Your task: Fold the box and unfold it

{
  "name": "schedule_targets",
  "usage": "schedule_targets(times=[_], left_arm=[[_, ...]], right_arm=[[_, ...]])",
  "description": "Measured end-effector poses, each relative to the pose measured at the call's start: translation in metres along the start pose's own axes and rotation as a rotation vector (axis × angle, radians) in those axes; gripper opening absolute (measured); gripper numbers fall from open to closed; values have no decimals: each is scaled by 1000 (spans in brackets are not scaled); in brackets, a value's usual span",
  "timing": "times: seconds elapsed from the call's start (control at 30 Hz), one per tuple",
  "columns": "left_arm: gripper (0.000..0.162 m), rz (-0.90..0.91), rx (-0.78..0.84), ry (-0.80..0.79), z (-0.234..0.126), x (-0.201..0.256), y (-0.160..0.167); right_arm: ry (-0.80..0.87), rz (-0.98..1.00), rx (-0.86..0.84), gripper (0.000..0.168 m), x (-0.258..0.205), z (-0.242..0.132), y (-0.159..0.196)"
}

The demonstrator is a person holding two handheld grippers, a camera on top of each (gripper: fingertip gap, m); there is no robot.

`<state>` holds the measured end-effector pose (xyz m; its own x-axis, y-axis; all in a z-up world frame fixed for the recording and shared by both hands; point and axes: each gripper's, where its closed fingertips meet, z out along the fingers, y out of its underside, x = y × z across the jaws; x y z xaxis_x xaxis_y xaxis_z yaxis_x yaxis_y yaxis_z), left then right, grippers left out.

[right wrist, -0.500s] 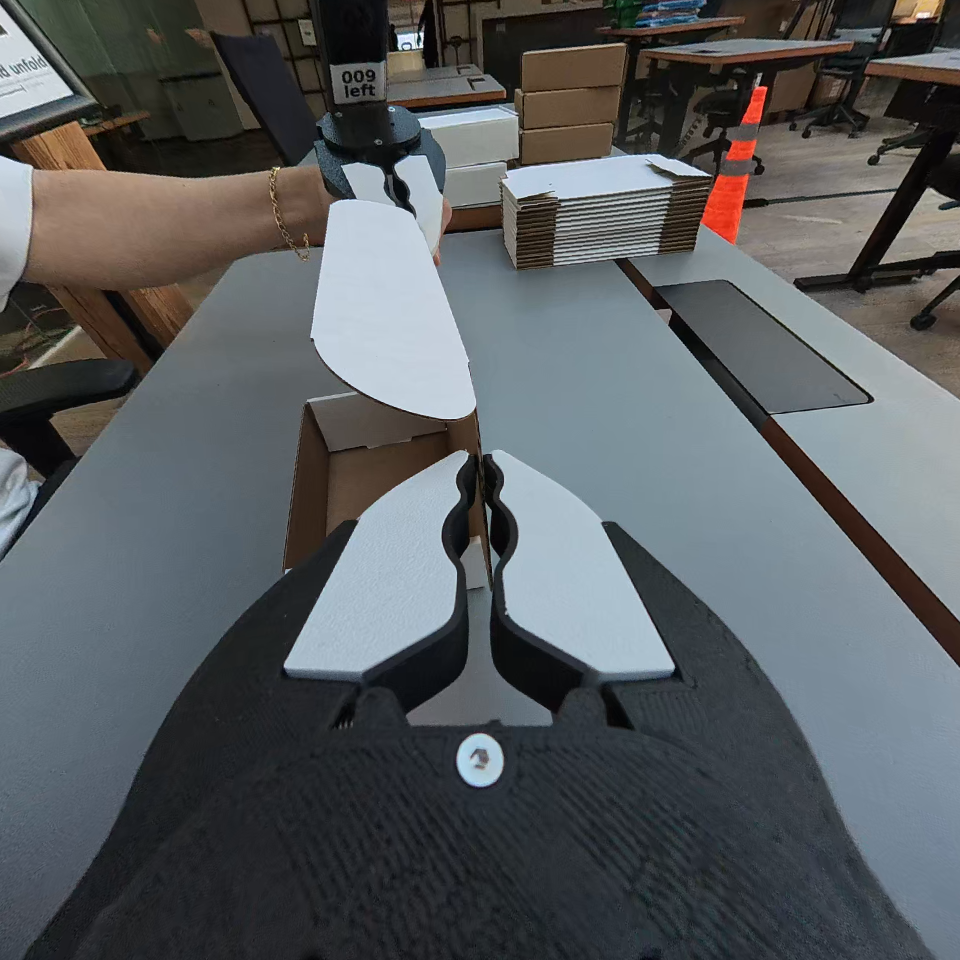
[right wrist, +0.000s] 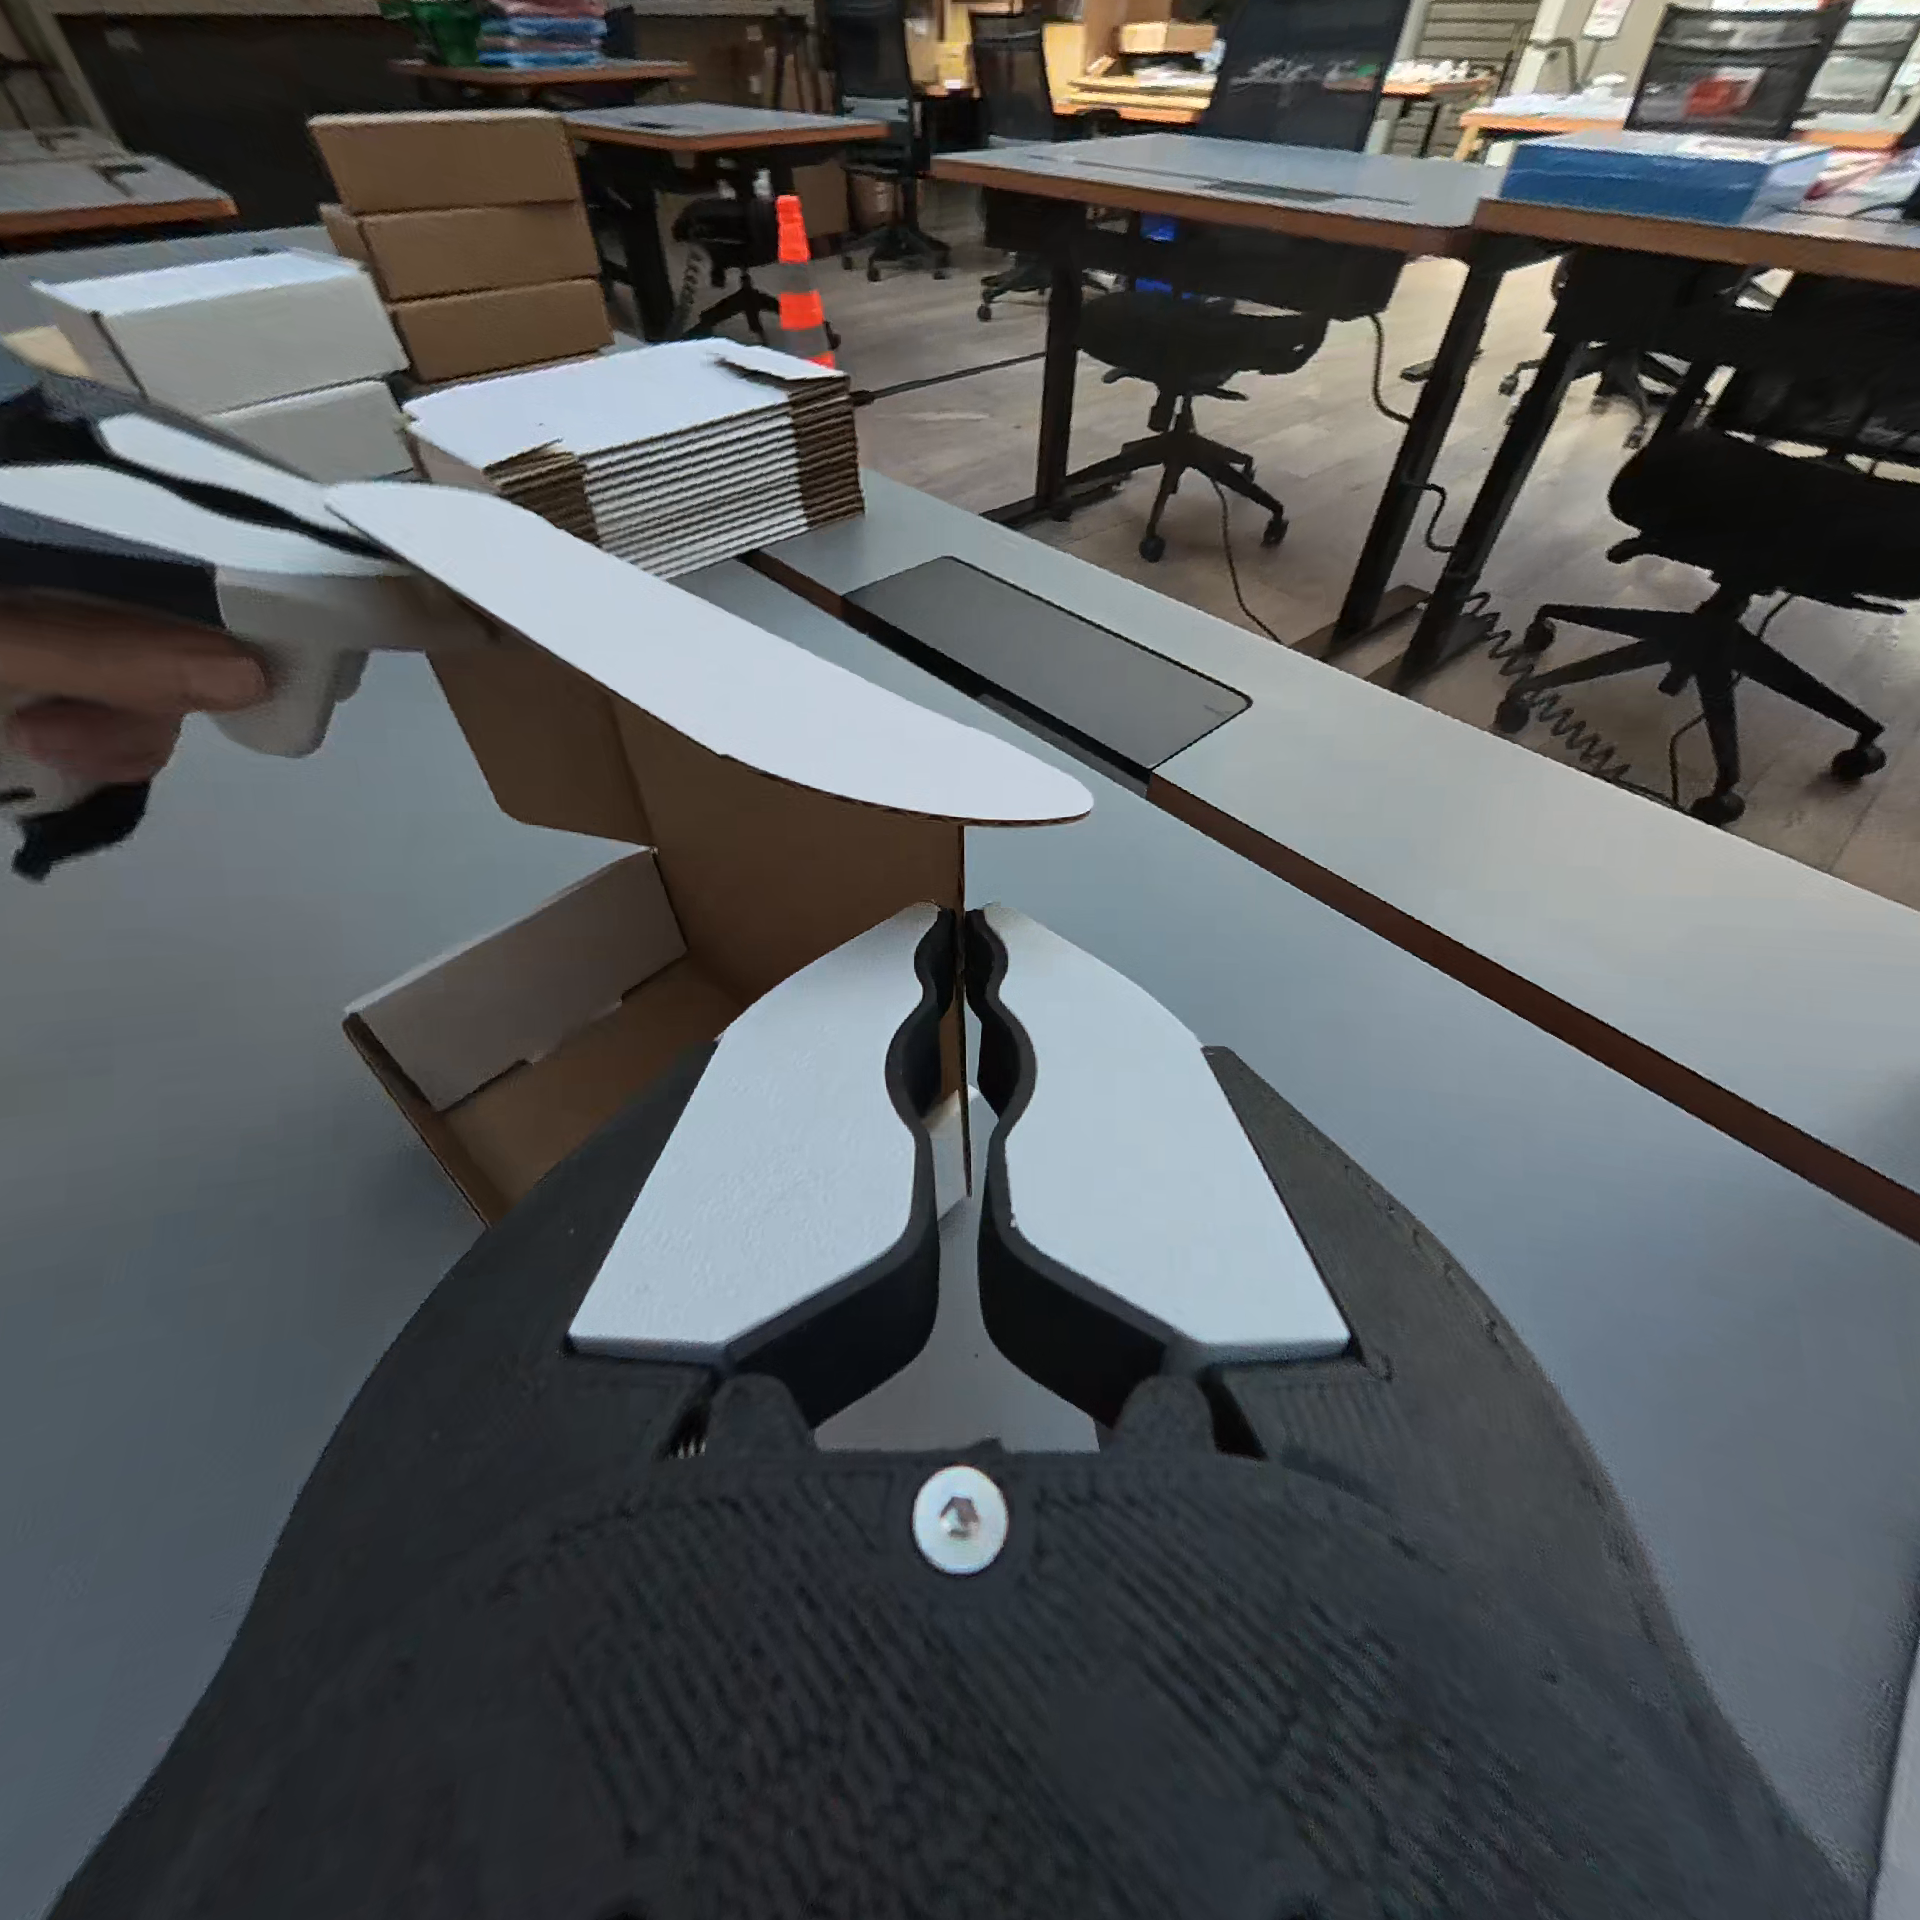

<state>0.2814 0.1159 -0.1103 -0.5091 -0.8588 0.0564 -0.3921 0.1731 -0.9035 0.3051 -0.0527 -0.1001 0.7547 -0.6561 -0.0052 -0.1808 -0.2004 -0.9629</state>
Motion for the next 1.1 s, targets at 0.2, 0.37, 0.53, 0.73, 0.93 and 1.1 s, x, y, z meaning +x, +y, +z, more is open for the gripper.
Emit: schedule_targets(times=[0.2, 0.37, 0.53, 0.73, 0.93, 1.1], left_arm=[[3, -218, 54, -336, -4, -16, -1], [7, -216, 72, -454, -2, -7, 3], [7, -246, 110, -477, -4, -3, 7], [6, -252, 160, -489, -11, 7, 26], [5, -274, 187, -474, -19, 16, 42], [6, -276, 187, -463, -16, 18, 37]], right_arm=[[169, 209, 99, 2, -26, 23, -2], [271, 381, 214, 5, -34, 31, -5], [323, 448, 277, 6, -38, 33, -2], [403, 293, 207, 4, -46, 26, 10], [398, 335, 238, 4, -59, 19, 13], [455, 353, 251, 4, -56, 20, 13]])
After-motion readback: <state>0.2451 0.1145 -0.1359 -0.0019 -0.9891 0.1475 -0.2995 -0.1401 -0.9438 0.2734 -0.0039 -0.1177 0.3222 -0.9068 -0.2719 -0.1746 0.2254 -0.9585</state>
